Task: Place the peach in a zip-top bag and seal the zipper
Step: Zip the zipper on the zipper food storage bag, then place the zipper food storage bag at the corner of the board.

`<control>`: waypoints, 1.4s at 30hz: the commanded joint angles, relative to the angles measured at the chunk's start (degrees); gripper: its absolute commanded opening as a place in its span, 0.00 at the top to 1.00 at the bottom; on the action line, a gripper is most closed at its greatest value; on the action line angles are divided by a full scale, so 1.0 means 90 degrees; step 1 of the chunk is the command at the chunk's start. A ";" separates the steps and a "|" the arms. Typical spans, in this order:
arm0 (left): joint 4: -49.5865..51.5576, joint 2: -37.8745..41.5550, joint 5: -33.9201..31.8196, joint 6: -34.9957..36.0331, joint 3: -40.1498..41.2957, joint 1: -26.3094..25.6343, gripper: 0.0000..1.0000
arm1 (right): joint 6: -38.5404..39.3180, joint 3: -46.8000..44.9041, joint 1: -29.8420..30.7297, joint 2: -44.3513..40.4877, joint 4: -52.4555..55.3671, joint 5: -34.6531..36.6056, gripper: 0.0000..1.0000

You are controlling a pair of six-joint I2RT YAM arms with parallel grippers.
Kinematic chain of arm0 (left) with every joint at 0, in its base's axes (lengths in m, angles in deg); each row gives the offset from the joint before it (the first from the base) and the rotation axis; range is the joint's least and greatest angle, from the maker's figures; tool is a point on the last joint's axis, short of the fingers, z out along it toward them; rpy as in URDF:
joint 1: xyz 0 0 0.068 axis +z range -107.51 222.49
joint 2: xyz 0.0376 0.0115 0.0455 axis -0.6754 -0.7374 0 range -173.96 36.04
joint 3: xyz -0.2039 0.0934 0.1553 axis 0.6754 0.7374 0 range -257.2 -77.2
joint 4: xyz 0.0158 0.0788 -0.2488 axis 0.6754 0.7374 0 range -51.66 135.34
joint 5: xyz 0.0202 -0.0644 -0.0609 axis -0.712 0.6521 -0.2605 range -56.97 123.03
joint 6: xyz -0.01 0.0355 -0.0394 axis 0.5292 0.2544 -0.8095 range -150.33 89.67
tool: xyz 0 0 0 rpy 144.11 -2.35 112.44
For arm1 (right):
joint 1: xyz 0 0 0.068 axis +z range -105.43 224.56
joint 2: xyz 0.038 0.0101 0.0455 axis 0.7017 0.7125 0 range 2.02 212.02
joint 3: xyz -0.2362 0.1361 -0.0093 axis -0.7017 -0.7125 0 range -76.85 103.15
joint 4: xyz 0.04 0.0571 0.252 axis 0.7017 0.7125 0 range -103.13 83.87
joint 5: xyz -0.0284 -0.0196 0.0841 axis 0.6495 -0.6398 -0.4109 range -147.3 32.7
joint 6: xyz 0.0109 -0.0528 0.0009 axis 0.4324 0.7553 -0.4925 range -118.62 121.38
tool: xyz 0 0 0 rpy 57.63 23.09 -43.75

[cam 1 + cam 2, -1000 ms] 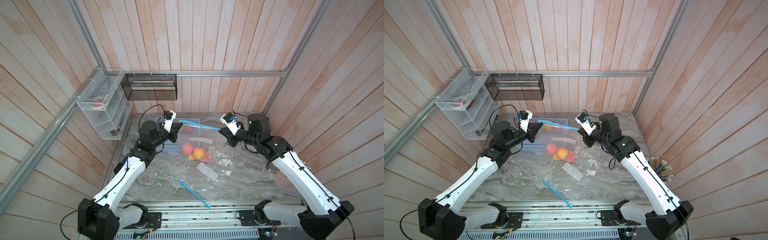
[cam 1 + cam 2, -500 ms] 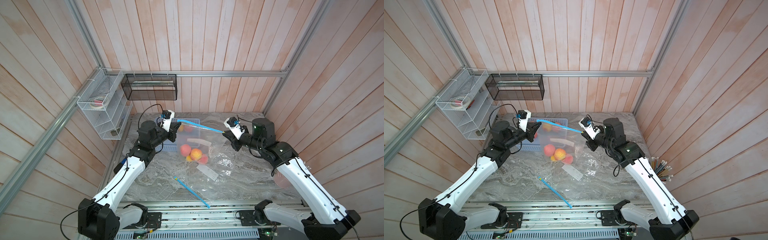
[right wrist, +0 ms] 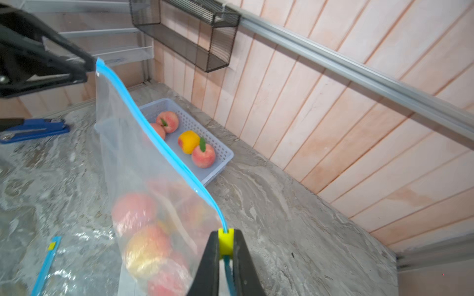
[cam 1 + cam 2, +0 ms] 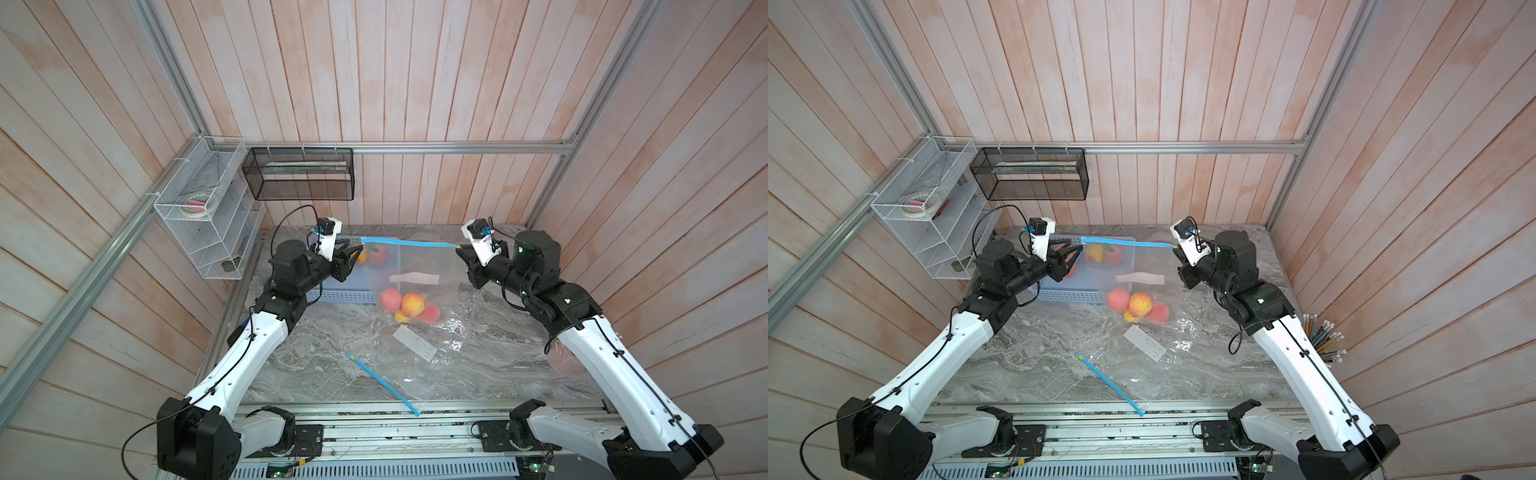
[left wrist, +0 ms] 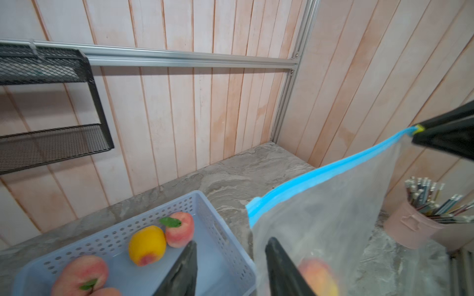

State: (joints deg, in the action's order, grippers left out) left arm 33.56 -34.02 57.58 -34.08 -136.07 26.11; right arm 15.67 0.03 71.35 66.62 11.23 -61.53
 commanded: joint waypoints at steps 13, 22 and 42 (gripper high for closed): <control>0.0010 0.0215 -0.1024 -0.0502 0.0501 0.0014 0.09 | -0.1608 0.1075 -0.2140 0.1124 -0.0791 0.2557 0.98; 0.0160 0.0163 -0.1197 -0.0713 0.0576 0.0009 0.00 | -0.2174 0.0734 -0.3102 0.1834 -0.0796 0.2429 0.87; 0.0517 0.0031 -0.1577 -0.1016 0.0574 0.0014 0.00 | -0.2732 0.1138 -0.2708 0.1461 -0.0493 0.0170 0.24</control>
State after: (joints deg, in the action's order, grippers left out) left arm 37.56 -33.39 44.47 -42.39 -131.70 26.15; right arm -7.70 7.64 45.63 80.87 5.07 -57.60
